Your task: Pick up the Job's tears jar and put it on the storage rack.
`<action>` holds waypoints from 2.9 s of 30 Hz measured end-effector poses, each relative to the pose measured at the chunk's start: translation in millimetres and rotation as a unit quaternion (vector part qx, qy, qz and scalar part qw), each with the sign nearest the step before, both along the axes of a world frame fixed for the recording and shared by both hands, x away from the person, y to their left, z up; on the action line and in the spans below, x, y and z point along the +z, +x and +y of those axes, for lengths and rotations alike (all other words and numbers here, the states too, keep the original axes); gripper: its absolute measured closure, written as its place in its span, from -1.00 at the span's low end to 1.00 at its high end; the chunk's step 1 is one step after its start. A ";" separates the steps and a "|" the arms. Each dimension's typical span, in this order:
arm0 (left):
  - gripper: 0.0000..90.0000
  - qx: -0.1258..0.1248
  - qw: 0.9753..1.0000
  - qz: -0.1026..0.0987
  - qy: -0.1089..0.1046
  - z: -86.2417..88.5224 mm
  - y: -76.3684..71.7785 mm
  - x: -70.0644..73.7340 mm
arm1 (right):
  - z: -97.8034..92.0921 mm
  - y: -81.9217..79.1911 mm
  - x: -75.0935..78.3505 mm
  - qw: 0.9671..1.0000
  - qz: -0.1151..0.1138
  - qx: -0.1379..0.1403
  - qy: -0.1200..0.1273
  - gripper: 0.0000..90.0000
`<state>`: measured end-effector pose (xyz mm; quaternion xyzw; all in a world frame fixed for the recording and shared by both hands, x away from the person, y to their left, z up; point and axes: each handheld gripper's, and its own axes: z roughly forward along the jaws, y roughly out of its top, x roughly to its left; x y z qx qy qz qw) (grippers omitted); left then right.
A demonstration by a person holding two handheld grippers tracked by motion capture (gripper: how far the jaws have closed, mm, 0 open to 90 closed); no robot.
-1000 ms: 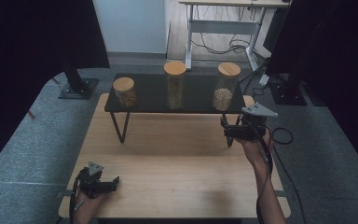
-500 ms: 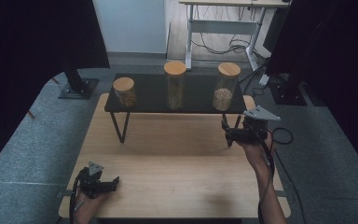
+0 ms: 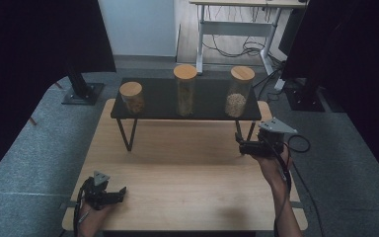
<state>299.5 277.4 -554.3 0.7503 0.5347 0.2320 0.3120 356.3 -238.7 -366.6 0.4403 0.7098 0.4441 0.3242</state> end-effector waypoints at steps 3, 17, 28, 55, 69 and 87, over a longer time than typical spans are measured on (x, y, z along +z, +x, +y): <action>-0.96 0.000 1.000 0.000 0.000 0.0 0.0 0.0 | -0.6 -1.8 -1.8 1.000 -0.001 0.000 -0.002 -0.97; -0.96 -0.001 1.000 0.001 0.001 -0.2 -0.3 0.0 | -2.0 -8.5 -9.5 1.000 -0.001 0.000 -0.006 -0.97; -0.96 0.000 1.000 0.000 0.000 -0.3 -0.2 0.0 | -4.1 -13.8 -18.2 1.000 0.000 -0.001 -0.009 -0.97; -0.96 -0.001 1.000 0.001 0.001 -0.3 -0.4 0.2 | -14.5 -25.7 -34.4 1.000 -0.002 -0.010 -0.011 -0.97; -0.96 -0.001 1.000 0.001 0.000 -0.3 -0.4 0.2 | -20.2 -31.4 -43.9 1.000 0.000 -0.021 -0.011 -0.97; -0.96 -0.002 1.000 0.002 0.001 -0.6 -0.6 0.3 | -28.8 -37.0 -58.0 0.999 0.006 -0.037 -0.007 -0.97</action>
